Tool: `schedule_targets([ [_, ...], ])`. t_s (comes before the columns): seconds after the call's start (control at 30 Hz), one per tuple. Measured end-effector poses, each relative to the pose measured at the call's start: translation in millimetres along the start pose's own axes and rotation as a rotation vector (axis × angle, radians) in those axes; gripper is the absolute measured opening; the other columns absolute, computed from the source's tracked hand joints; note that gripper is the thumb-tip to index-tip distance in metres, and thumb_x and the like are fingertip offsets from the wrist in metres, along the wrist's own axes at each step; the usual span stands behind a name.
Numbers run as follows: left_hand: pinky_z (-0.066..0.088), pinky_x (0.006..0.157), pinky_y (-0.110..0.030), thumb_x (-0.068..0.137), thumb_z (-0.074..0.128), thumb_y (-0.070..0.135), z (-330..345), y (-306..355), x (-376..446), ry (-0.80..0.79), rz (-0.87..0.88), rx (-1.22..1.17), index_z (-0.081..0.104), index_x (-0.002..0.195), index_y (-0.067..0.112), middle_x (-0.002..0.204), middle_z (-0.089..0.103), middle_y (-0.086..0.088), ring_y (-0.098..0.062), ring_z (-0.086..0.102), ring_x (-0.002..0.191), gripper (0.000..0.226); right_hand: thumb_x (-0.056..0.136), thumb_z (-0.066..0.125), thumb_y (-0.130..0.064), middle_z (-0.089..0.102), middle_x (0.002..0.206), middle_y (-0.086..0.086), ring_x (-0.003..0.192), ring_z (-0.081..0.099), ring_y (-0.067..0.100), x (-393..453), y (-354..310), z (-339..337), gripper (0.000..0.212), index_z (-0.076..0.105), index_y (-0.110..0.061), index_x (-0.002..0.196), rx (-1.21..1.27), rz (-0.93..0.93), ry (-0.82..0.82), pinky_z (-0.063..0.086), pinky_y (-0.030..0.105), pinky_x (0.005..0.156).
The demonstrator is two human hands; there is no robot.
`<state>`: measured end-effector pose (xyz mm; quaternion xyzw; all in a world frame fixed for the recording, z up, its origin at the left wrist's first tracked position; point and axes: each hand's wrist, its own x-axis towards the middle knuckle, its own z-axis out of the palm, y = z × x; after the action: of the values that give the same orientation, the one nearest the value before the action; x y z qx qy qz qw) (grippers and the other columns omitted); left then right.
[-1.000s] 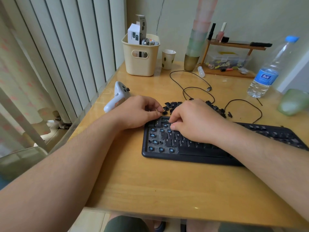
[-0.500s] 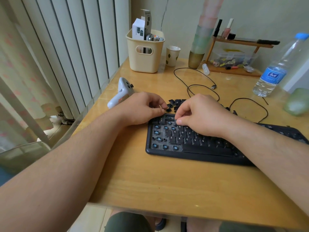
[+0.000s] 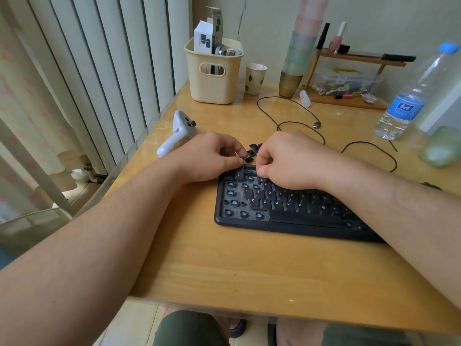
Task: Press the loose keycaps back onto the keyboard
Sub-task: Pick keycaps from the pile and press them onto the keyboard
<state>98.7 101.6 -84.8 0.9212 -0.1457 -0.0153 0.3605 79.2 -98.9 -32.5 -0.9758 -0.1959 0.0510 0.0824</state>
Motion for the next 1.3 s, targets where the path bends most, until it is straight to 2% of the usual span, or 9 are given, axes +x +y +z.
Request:
schedule_targets([
  [0.17, 0.041, 0.068, -0.004, 0.097, 0.069, 0.036, -1, -2, 1, 0.005, 0.006, 0.001, 0.073, 0.108, 0.039, 0.086, 0.069, 0.015, 0.007, 0.060, 0.080, 0.012, 0.097, 0.070, -0.026, 0.071, 0.090, -0.006, 0.088, 0.065, 0.013, 5, 7, 5, 0.014, 0.075, -0.026, 0.084, 0.298, 0.153, 0.005, 0.051, 0.033, 0.077],
  [0.27, 0.037, 0.063, 0.001, 0.097, 0.069, 0.035, 0, -2, 2, -0.004, 0.007, -0.009, 0.074, 0.109, 0.037, 0.081, 0.067, 0.019, 0.014, 0.058, 0.073, 0.013, 0.097, 0.071, -0.027, 0.070, 0.099, -0.004, 0.097, 0.061, 0.014, 7, 15, 7, 0.009, 0.075, -0.027, 0.089, 0.457, 0.232, 0.064, 0.046, 0.037, 0.089],
  [0.37, 0.037, 0.063, 0.001, 0.097, 0.069, 0.035, 1, -3, 4, -0.006, 0.013, -0.013, 0.074, 0.110, 0.036, 0.080, 0.067, 0.019, 0.015, 0.057, 0.071, 0.014, 0.097, 0.072, -0.030, 0.071, 0.100, -0.005, 0.098, 0.062, 0.015, 6, 16, 12, 0.008, 0.075, -0.028, 0.090, 0.430, 0.226, 0.014, 0.046, 0.037, 0.090],
  [0.5, 0.037, 0.062, 0.000, 0.097, 0.069, 0.035, 1, -4, 5, 0.001, 0.013, -0.006, 0.074, 0.109, 0.036, 0.077, 0.066, 0.019, 0.015, 0.056, 0.070, 0.013, 0.098, 0.070, -0.028, 0.067, 0.095, -0.009, 0.089, 0.058, 0.007, 4, 10, 13, 0.010, 0.075, -0.026, 0.090, 0.335, 0.167, -0.044, 0.041, 0.028, 0.072],
  [0.63, 0.037, 0.060, 0.000, 0.096, 0.070, 0.035, 1, -5, 5, 0.001, 0.008, -0.010, 0.074, 0.109, 0.037, 0.070, 0.065, 0.028, 0.016, 0.057, 0.070, 0.013, 0.098, 0.070, -0.029, 0.068, 0.097, -0.007, 0.091, 0.061, 0.013, 6, 8, 7, 0.012, 0.075, -0.027, 0.088, 0.260, 0.169, -0.079, 0.046, 0.032, 0.075],
  [0.9, 0.041, 0.070, -0.009, 0.096, 0.069, 0.037, 1, -4, 4, 0.001, -0.001, 0.004, 0.073, 0.110, 0.040, 0.088, 0.069, 0.016, 0.008, 0.060, 0.078, 0.014, 0.098, 0.070, -0.026, 0.068, 0.092, -0.007, 0.085, 0.060, 0.011, 8, 2, -1, 0.011, 0.074, -0.026, 0.087, 0.128, 0.114, -0.128, 0.042, 0.027, 0.064],
  [1.03, 0.037, 0.064, 0.000, 0.096, 0.069, 0.036, 1, -4, 4, 0.000, 0.007, 0.006, 0.073, 0.110, 0.038, 0.087, 0.068, 0.017, 0.014, 0.057, 0.073, 0.014, 0.094, 0.074, -0.023, 0.069, 0.088, -0.006, 0.082, 0.060, 0.011, 12, -4, -8, 0.013, 0.074, -0.027, 0.081, 0.080, 0.114, -0.154, 0.040, 0.027, 0.060],
  [1.17, 0.036, 0.062, 0.002, 0.097, 0.068, 0.036, 1, -5, 5, -0.005, 0.013, 0.004, 0.073, 0.111, 0.037, 0.085, 0.068, 0.018, 0.016, 0.057, 0.072, 0.015, 0.094, 0.073, -0.026, 0.071, 0.093, -0.003, 0.088, 0.064, 0.017, 15, -1, -7, 0.012, 0.075, -0.026, 0.082, 0.101, 0.146, -0.179, 0.053, 0.031, 0.071],
  [1.3, 0.036, 0.062, 0.001, 0.097, 0.069, 0.035, 2, -6, 5, -0.006, 0.008, -0.007, 0.073, 0.110, 0.036, 0.080, 0.067, 0.019, 0.017, 0.056, 0.069, 0.014, 0.092, 0.075, -0.032, 0.074, 0.096, 0.000, 0.096, 0.071, 0.031, 16, 6, -3, 0.010, 0.077, -0.034, 0.082, 0.181, 0.198, -0.158, 0.059, 0.054, 0.091],
])
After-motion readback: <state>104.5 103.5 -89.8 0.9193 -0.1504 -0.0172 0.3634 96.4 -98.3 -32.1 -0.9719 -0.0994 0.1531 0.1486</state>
